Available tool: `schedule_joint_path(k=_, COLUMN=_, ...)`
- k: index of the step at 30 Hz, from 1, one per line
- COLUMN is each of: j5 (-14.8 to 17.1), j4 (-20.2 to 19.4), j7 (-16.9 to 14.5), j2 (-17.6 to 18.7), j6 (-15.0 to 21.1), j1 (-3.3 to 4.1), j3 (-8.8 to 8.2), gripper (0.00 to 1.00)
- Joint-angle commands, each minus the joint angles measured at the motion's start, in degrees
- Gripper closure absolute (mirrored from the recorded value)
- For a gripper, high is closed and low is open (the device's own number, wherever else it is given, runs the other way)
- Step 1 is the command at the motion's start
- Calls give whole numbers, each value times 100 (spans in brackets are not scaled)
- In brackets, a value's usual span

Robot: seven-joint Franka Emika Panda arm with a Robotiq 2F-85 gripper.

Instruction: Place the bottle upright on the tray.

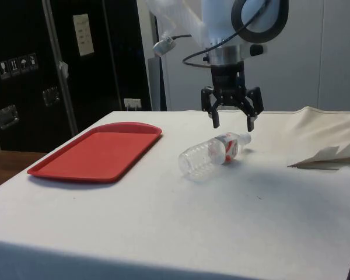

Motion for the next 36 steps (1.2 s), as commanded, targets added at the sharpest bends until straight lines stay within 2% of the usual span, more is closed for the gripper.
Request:
schedule_joint_path(k=1, j5=0, j4=0, j7=17, j2=-6, j6=6, j1=0, j3=0, gripper=0)
schedule_joint_path(k=6, j5=80, j4=-57, j7=86, j2=-46, j6=132, j1=6, j3=-11, gripper=0)
schedule_joint_path(k=12, j5=11, j4=-17, j7=97, j2=-17, j6=34, j1=0, j3=-11, gripper=0)
schedule_joint_path(k=19, j5=252, j4=-69, j7=-115, j2=-29, j6=149, j1=34, j3=-69, gripper=0)
schedule_joint_path(k=20, j5=29, j4=-23, j7=63, j2=-6, j6=34, j1=0, j3=-57, gripper=0)
schedule_joint_path(k=21, j5=298, j4=-80, j7=-155, j2=-29, j6=172, j1=40, j3=-80, gripper=0)
schedule_joint_path(k=30, j5=940, j4=-92, j7=-756, j2=-6, j6=275, j1=46, j3=-143, gripper=0)
schedule_joint_path(k=31, j5=670, j4=-40, j7=-539, j2=23, j6=155, j1=0, j3=-126, gripper=0)
schedule_joint_path(k=32, j5=1003, j4=-92, j7=-814, j2=0, j6=281, j1=52, j3=-149, gripper=0)
schedule_joint_path(k=36, j5=1335, j4=-80, j7=-1117, j2=40, j6=321, j1=46, j3=-172, gripper=0)
